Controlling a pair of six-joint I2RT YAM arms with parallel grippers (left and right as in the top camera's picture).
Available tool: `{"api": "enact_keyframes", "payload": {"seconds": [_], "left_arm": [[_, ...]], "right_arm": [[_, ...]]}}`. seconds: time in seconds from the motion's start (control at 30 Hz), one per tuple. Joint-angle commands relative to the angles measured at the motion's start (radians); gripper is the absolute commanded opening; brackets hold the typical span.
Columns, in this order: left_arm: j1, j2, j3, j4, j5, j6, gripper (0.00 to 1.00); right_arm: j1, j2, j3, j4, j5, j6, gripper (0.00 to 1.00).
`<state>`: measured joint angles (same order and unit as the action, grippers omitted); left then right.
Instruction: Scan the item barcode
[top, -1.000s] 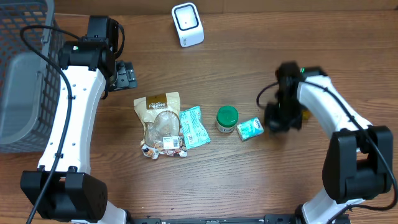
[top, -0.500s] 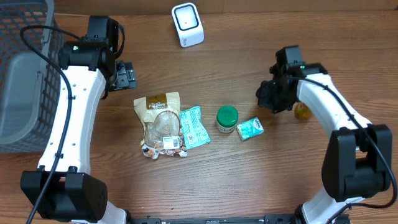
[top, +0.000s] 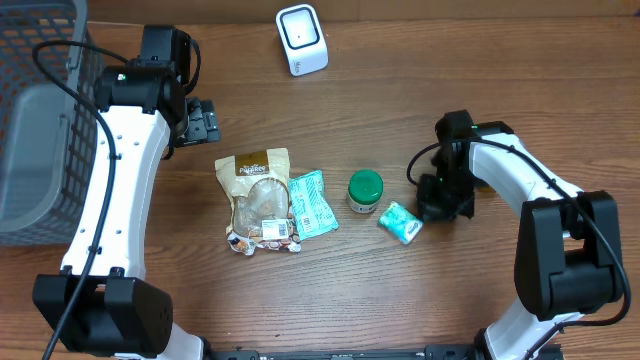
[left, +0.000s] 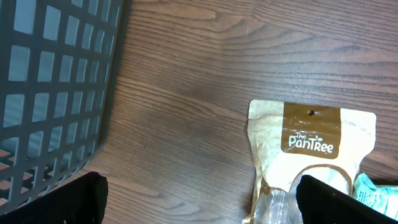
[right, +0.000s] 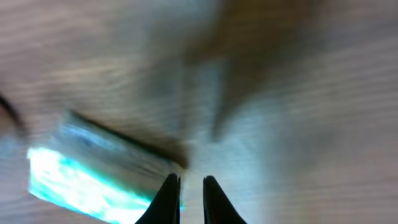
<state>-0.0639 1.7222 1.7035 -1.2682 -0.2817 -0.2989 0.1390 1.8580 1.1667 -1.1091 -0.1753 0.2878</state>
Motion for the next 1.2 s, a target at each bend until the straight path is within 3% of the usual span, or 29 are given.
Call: {"api": "enact_keyframes", "payload": {"seconds": [0.0,0.2,0.43,0.93,1.1,1.17], "left_arm": [[0.005,0.004,0.014,0.001,-0.013,0.007,1.00],[0.005,0.004,0.014,0.001,-0.013,0.007,1.00],[0.005,0.004,0.014,0.001,-0.013,0.007,1.00],[0.005,0.004,0.014,0.001,-0.013,0.007,1.00],[0.005,0.004,0.014,0.001,-0.013,0.007,1.00],[0.005,0.004,0.014,0.001,-0.013,0.007,1.00]], "right_arm": [[0.000,0.000,-0.005,-0.095,0.040,-0.002,0.10],[-0.002,-0.014,0.046,-0.161,0.040,-0.011,0.09],[0.000,-0.043,0.068,-0.141,-0.169,-0.285,0.14],[0.068,-0.043,-0.033,0.063,-0.085,-0.401,0.30],[0.090,-0.043,-0.113,0.189,-0.035,-0.401,0.29],[0.090,-0.043,-0.119,0.185,-0.034,-0.401,0.17]]}}
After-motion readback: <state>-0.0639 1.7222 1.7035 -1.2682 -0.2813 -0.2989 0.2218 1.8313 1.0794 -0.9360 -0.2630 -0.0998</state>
